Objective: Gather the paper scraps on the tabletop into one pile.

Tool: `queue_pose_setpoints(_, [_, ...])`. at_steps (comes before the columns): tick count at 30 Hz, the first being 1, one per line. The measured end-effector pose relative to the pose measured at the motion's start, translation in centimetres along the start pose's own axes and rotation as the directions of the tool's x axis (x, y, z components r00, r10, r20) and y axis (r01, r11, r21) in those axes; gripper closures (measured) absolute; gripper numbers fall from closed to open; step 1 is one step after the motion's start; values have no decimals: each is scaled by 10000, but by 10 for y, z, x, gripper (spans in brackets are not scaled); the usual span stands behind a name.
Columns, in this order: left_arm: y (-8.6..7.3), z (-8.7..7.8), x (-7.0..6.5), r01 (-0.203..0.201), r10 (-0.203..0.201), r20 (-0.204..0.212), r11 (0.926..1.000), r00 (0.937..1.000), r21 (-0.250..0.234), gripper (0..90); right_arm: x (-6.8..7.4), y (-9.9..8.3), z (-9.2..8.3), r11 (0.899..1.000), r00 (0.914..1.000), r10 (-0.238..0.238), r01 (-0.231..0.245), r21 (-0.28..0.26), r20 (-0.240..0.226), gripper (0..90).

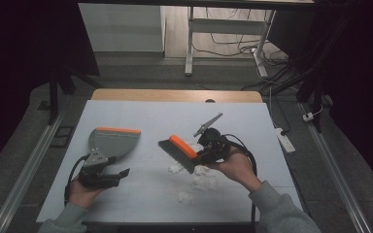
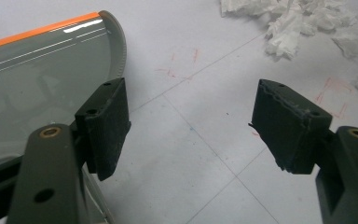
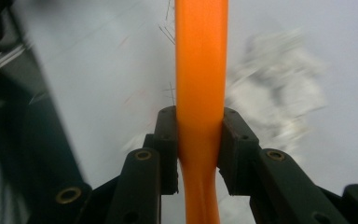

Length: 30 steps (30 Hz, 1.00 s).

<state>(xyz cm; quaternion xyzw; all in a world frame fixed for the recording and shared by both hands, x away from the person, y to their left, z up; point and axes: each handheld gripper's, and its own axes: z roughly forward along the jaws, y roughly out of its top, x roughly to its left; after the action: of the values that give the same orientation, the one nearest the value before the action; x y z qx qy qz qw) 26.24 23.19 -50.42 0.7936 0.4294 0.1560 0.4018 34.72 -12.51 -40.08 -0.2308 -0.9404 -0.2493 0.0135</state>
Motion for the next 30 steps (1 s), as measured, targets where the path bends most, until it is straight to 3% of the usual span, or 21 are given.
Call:
queue_pose_setpoints(3, [0,0,-1,-12,12,-5,10000,10000,-8,282,16,-9,8,9967,9973,-472,507,629,-559,711])
queue_pose_setpoints(6, [0,0,-1,-1,1,-9,10000,10000,-7,282,34,-17,19,9865,9909,-971,1082,1232,-927,711])
queue_pose_setpoints(10, [0,1,-1,12,-12,-25,10000,10000,11,282,51,-25,34,9597,9793,-1625,1853,2114,-1205,711])
queue_pose_setpoints(12, [0,1,-1,12,-12,-29,10000,10000,1,282,55,-27,41,9444,9756,-1924,2134,2501,-1057,711])
queue_pose_setpoints(15, [0,1,-1,10,-10,-32,10000,10000,7,282,55,-27,47,9302,9704,-2253,2408,2771,-870,712])
queue_pose_setpoints(18, [0,1,-1,5,-5,-22,10000,10000,24,282,50,-23,50,9262,9692,-2398,2455,2863,-555,711])
queue_pose_setpoints(23, [-1,1,0,14,-14,-37,10000,10000,40,283,30,-13,55,9336,9756,-2143,2187,2838,-469,711])
queue_pose_setpoints(30, [-1,2,0,3,-3,-22,10000,10000,77,283,-9,1,52,9594,9852,-1568,1352,2475,694,711])
